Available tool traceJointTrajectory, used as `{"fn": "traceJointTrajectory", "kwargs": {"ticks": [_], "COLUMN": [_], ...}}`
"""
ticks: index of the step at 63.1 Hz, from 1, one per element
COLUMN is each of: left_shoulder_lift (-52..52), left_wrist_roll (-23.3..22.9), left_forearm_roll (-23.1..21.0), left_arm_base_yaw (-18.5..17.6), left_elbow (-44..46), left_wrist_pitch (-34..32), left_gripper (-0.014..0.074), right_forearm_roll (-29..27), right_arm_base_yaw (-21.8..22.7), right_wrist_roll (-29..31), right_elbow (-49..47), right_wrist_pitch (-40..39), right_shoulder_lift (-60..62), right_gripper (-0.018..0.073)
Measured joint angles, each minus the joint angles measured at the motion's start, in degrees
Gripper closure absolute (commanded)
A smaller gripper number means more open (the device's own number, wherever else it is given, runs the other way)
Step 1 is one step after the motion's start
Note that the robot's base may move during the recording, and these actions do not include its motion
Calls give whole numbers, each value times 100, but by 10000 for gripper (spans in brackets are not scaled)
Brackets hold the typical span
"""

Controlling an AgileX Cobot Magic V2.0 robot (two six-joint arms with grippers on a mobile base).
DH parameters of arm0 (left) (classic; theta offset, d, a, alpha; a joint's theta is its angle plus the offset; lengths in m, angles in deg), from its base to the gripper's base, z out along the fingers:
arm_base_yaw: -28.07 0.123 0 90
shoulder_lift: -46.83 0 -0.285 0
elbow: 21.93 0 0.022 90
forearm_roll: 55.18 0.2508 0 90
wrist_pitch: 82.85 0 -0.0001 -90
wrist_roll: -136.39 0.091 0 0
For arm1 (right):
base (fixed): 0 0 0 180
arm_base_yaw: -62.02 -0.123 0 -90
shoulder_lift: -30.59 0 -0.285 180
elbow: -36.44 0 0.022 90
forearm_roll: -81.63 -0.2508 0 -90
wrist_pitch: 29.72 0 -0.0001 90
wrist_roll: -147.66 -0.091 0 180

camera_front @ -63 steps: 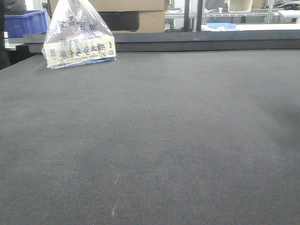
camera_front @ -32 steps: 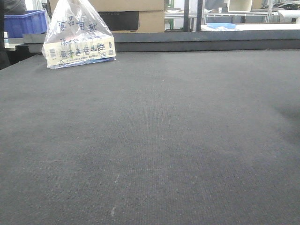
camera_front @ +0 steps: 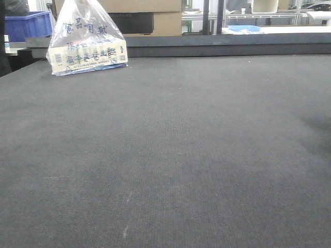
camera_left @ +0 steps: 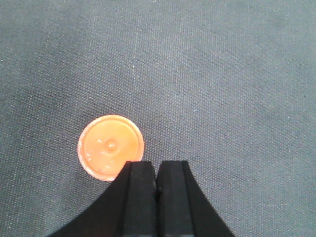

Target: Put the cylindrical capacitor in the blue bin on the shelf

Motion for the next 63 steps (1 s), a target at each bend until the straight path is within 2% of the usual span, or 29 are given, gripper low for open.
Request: {"fn": "traceJointTrajectory", "kwargs": {"ticks": [8, 12, 15, 19, 22, 28, 34, 38, 50, 63], "left_shoulder_lift": [0, 0, 0, 0, 0, 0, -8, -58, -622, -1374], "left_wrist_roll": [0, 0, 0, 0, 0, 0, 0, 0, 0, -10], "left_forearm_roll": [0, 0, 0, 0, 0, 121, 341, 458, 573, 607], "left_arm_base_yaw": [0, 0, 0, 0, 0, 0, 0, 0, 0, 261], "left_elbow": [0, 0, 0, 0, 10, 83, 195, 305, 544, 674], "left_wrist_pitch": [11, 11, 11, 22, 35, 56, 117, 206, 553, 585], "left_gripper": [707, 707, 707, 700, 661, 505, 293, 208, 210, 210], "right_forearm_roll": [0, 0, 0, 0, 0, 0, 0, 0, 0, 0], "right_arm_base_yaw": [0, 0, 0, 0, 0, 0, 0, 0, 0, 0], "right_wrist_roll": [0, 0, 0, 0, 0, 0, 0, 0, 0, 0], "right_elbow": [0, 0, 0, 0, 0, 0, 0, 0, 0, 0], "right_wrist_pitch": [21, 35, 35, 35, 35, 35, 35, 35, 35, 45], "right_shoulder_lift": [0, 0, 0, 0, 0, 0, 0, 0, 0, 0], "right_gripper": [503, 658, 727, 727, 727, 727, 727, 727, 727, 727]}}
